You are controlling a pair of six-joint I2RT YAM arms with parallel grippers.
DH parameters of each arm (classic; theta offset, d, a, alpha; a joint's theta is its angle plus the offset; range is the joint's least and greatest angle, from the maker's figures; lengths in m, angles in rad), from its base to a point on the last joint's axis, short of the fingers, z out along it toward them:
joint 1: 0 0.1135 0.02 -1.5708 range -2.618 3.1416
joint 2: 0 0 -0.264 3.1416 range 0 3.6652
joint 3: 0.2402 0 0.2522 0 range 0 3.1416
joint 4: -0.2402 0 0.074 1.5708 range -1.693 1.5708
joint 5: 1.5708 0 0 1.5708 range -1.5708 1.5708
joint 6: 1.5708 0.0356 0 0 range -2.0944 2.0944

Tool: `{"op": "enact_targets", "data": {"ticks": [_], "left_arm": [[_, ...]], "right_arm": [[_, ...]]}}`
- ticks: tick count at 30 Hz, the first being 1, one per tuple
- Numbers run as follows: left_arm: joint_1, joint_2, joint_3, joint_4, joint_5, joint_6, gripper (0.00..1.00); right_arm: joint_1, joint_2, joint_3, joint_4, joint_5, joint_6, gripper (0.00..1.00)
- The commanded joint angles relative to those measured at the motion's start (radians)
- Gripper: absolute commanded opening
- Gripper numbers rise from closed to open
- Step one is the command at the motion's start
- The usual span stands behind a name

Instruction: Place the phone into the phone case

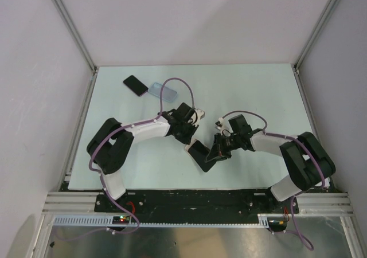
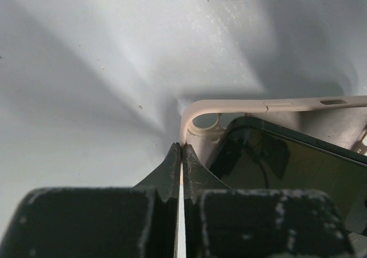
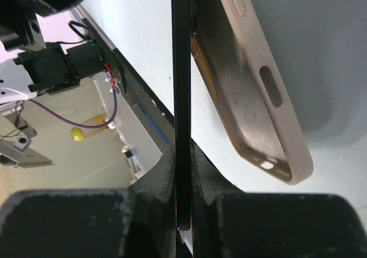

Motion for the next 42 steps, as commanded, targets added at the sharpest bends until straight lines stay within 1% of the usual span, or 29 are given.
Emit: {"op": "enact_targets", "data": {"ticks": [1, 8, 13, 14, 15, 16, 21, 23, 25, 28, 33, 36, 39, 42], "left_arm": [[-0.003, -0.011, 0.047, 0.030, -0.032, -0.065, 0.00], [-0.003, -0.025, 0.054, 0.029, -0.048, -0.075, 0.01], [-0.004, -0.031, 0.054, 0.031, -0.051, -0.079, 0.00], [-0.003, -0.031, 0.051, 0.031, -0.051, -0.080, 0.00], [-0.003, -0.033, 0.049, 0.030, -0.053, -0.081, 0.00], [-0.002, -0.035, 0.045, 0.029, -0.057, -0.083, 0.00], [-0.002, -0.040, 0.030, 0.029, -0.080, -0.111, 0.00], [-0.003, -0.041, 0.023, 0.028, -0.088, -0.127, 0.00], [-0.003, -0.041, 0.015, 0.029, -0.094, -0.142, 0.00], [-0.003, -0.041, 0.004, 0.030, -0.107, -0.159, 0.00], [-0.002, -0.042, -0.006, 0.029, -0.133, -0.187, 0.00], [-0.003, -0.044, -0.013, 0.030, -0.173, -0.221, 0.00], [-0.003, -0.046, -0.029, 0.029, -0.202, -0.294, 0.00], [-0.002, -0.052, -0.055, 0.023, -0.244, -0.385, 0.00]], "right_arm": [[-0.027, 0.072, -0.009, 0.090, -0.041, 0.053, 0.00], [-0.064, 0.172, 0.001, 0.119, -0.067, 0.068, 0.00], [-0.075, 0.224, 0.014, 0.118, -0.044, 0.062, 0.00], [-0.079, 0.227, 0.018, 0.110, -0.033, 0.060, 0.01], [-0.082, 0.228, 0.025, 0.103, -0.020, 0.054, 0.04], [-0.084, 0.225, 0.029, 0.090, -0.010, 0.050, 0.08], [-0.088, 0.176, 0.053, 0.034, 0.063, 0.042, 0.34], [-0.090, 0.147, 0.058, 0.010, 0.097, 0.039, 0.43], [-0.094, 0.125, 0.063, -0.012, 0.127, 0.036, 0.48], [-0.098, 0.088, 0.064, -0.037, 0.163, 0.034, 0.53], [-0.101, -0.007, 0.078, -0.097, 0.244, 0.027, 0.57], [-0.104, -0.073, 0.084, -0.155, 0.327, 0.019, 0.59], [-0.104, -0.155, 0.063, -0.184, 0.419, 0.030, 0.62], [-0.104, -0.270, -0.007, -0.169, 0.474, 0.065, 0.66]]}}
